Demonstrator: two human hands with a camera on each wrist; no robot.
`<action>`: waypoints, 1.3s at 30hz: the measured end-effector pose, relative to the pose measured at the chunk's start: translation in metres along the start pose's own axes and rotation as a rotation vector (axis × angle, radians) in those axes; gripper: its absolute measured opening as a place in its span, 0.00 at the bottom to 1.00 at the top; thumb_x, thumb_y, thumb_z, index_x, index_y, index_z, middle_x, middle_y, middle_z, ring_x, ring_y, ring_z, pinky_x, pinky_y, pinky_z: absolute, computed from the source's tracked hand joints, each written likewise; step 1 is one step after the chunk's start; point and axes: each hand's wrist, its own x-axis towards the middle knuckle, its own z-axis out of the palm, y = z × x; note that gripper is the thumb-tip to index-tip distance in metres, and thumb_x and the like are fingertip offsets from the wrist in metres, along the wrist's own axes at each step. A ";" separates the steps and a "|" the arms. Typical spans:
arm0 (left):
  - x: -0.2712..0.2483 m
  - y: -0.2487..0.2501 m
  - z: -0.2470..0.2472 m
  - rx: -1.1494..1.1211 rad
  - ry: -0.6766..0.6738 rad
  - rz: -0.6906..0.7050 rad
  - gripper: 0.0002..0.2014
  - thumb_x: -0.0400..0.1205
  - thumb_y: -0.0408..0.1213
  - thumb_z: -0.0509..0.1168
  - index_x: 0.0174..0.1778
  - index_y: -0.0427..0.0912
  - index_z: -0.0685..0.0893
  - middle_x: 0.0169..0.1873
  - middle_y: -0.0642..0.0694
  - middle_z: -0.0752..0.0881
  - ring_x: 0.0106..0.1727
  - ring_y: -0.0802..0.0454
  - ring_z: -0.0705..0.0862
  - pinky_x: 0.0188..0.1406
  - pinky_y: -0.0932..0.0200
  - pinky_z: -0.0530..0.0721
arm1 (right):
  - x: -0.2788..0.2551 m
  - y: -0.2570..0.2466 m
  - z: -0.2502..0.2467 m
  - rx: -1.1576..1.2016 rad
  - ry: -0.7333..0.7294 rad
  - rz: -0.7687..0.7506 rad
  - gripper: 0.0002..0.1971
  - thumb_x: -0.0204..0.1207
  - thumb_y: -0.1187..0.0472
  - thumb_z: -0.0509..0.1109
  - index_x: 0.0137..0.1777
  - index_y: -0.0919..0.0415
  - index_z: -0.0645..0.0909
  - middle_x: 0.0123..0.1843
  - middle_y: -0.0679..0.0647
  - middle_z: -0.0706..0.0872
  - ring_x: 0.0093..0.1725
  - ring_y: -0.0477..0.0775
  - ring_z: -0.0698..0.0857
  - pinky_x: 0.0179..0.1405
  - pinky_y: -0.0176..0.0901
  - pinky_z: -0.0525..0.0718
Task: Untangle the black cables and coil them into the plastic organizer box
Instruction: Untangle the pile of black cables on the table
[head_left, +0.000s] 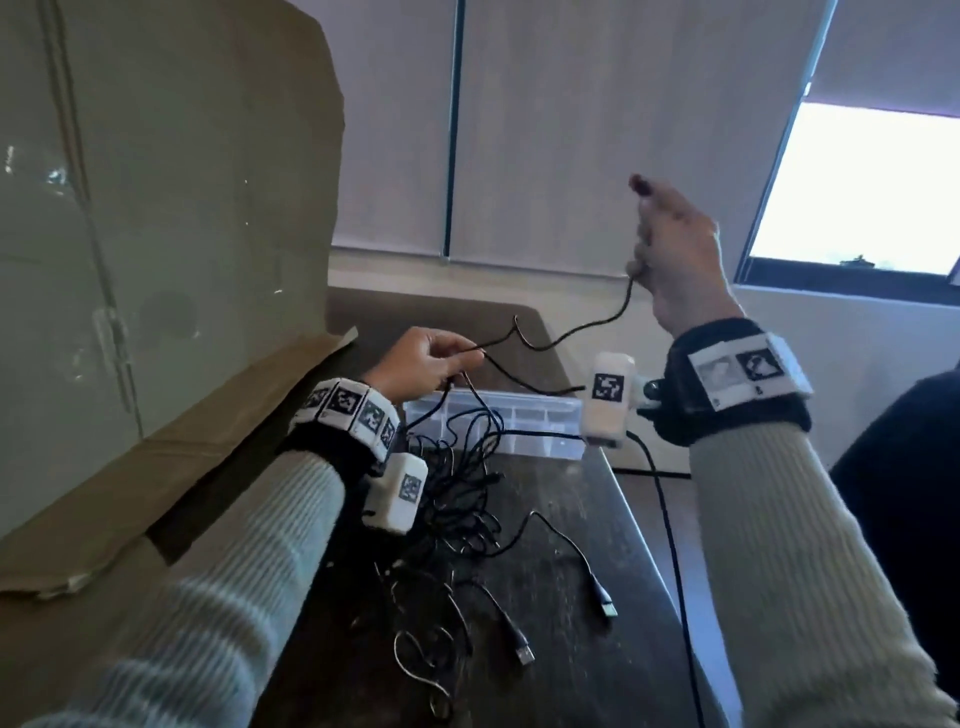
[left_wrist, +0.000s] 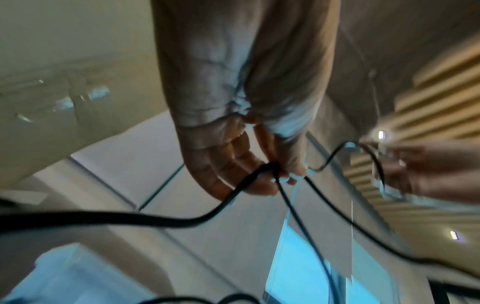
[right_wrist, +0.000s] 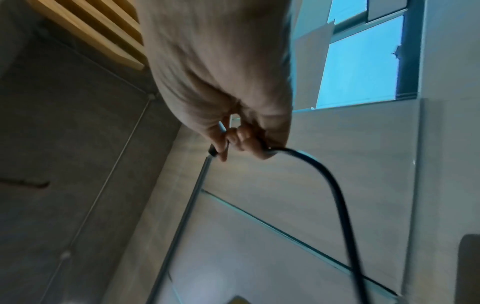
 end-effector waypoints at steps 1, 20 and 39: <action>0.001 -0.002 -0.003 -0.017 0.068 0.003 0.07 0.78 0.37 0.72 0.50 0.39 0.90 0.39 0.49 0.90 0.34 0.62 0.84 0.48 0.60 0.84 | -0.005 0.008 0.004 -0.161 -0.045 -0.028 0.12 0.85 0.60 0.61 0.62 0.51 0.85 0.35 0.40 0.77 0.29 0.36 0.71 0.28 0.33 0.70; -0.005 -0.028 -0.018 0.442 -0.051 -0.127 0.12 0.79 0.43 0.72 0.55 0.43 0.90 0.44 0.45 0.91 0.38 0.63 0.87 0.44 0.64 0.84 | -0.018 0.031 0.002 -0.363 -0.146 -0.009 0.16 0.81 0.57 0.70 0.32 0.62 0.83 0.31 0.61 0.76 0.22 0.46 0.65 0.23 0.37 0.63; -0.041 0.000 0.024 0.280 -0.332 0.134 0.10 0.82 0.44 0.66 0.36 0.50 0.87 0.32 0.54 0.88 0.31 0.66 0.81 0.37 0.70 0.77 | -0.023 -0.091 -0.056 0.937 0.210 0.034 0.16 0.84 0.68 0.62 0.35 0.73 0.77 0.33 0.64 0.80 0.33 0.60 0.82 0.39 0.56 0.85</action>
